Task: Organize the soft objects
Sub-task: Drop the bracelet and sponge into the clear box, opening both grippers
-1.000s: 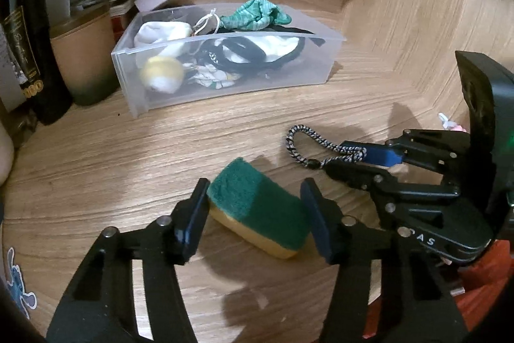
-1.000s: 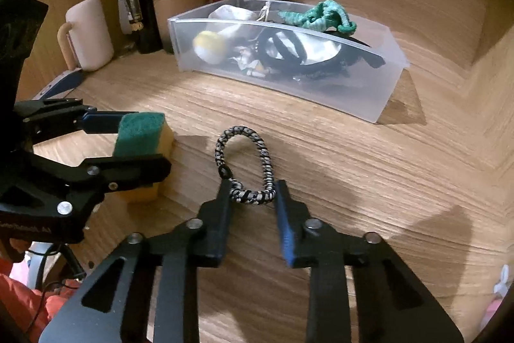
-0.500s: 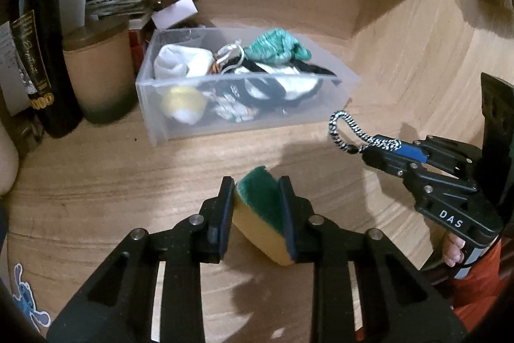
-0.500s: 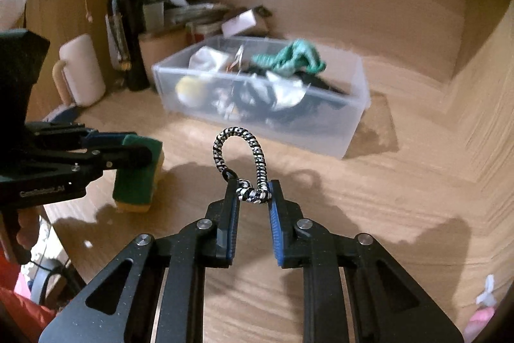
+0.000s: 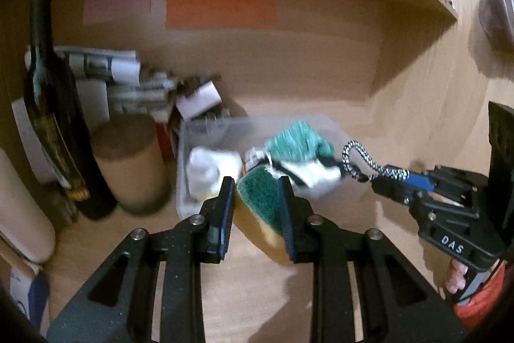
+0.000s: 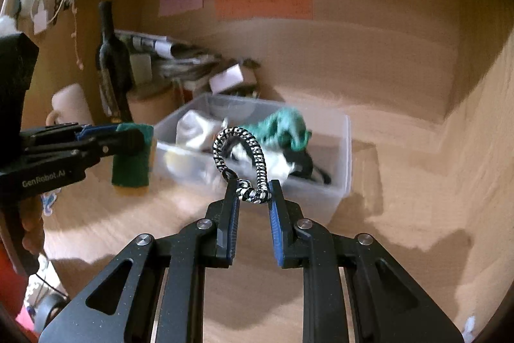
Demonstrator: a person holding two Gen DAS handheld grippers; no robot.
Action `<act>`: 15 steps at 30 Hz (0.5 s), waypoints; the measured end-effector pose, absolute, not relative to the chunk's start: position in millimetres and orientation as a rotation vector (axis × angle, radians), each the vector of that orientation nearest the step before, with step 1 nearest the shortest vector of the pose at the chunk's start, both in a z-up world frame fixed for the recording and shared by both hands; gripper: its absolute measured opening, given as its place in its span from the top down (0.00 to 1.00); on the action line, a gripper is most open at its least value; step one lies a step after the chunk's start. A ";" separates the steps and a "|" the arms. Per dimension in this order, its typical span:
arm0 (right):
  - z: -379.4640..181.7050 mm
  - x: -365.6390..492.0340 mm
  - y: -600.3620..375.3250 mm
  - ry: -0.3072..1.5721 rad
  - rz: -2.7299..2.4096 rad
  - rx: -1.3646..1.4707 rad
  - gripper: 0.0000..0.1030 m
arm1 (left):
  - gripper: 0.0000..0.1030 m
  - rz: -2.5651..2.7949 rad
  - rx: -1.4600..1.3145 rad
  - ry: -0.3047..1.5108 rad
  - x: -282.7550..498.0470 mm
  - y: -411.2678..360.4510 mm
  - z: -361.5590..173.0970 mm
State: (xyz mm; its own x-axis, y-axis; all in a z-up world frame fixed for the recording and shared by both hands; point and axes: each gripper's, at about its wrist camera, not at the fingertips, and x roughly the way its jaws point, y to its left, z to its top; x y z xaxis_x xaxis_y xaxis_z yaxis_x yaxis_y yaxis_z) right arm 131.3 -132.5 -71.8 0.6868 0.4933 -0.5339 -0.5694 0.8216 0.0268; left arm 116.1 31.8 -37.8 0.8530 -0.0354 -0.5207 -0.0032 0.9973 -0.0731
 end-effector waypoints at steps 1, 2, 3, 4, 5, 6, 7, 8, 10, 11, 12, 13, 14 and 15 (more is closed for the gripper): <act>-68.5 134.6 -131.4 0.547 0.598 -0.142 0.84 | 0.74 -0.003 -0.071 0.535 121.1 33.1 -34.4; -65.4 138.4 -130.5 0.541 0.600 -0.139 0.84 | 0.74 0.007 -0.070 0.527 124.9 33.9 -32.5; -62.5 141.9 -129.5 0.535 0.601 -0.137 0.84 | 0.74 0.017 -0.070 0.517 129.1 34.9 -31.0; -59.7 146.2 -128.0 0.528 0.603 -0.136 0.84 | 0.74 0.029 -0.072 0.511 134.3 35.6 -30.5; -58.0 149.9 -126.8 0.525 0.603 -0.136 0.84 | 0.74 0.036 -0.073 0.509 139.9 36.4 -30.9; -56.6 154.0 -125.2 0.522 0.600 -0.137 0.84 | 0.74 0.042 -0.075 0.509 145.7 37.1 -32.2; -55.9 159.2 -122.6 0.522 0.598 -0.137 0.84 | 0.74 0.046 -0.078 0.510 151.0 37.8 -34.1; -56.1 163.3 -120.3 0.525 0.600 -0.138 0.84 | 0.74 0.051 -0.082 0.514 157.6 38.5 -36.6; -58.3 172.7 -114.5 0.541 0.610 -0.136 0.84 | 0.74 0.069 -0.091 0.524 168.7 40.2 -42.5; -60.2 177.4 -111.9 0.550 0.613 -0.138 0.84 | 0.74 0.075 -0.103 0.535 176.5 41.9 -46.9; -62.6 181.9 -108.9 0.560 0.613 -0.144 0.84 | 0.74 0.074 -0.111 0.545 181.2 42.7 -50.1; -66.3 187.1 -105.1 0.573 0.611 -0.154 0.84 | 0.74 0.071 -0.119 0.557 185.6 43.4 -53.6; -69.3 191.2 -102.6 0.584 0.611 -0.160 0.84 | 0.74 0.069 -0.125 0.572 191.0 43.8 -58.2; -72.8 195.6 -100.0 0.598 0.616 -0.165 0.84 | 0.74 0.066 -0.127 0.583 194.1 43.8 -61.1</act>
State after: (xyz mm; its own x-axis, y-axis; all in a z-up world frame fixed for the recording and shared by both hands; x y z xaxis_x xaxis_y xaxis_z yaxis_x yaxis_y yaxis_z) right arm 195.6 -100.0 -72.8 0.6543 0.4946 -0.5720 -0.5871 0.8090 0.0278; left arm 194.1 43.8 -61.1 0.8332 0.0262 -0.5524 -0.0981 0.9900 -0.1010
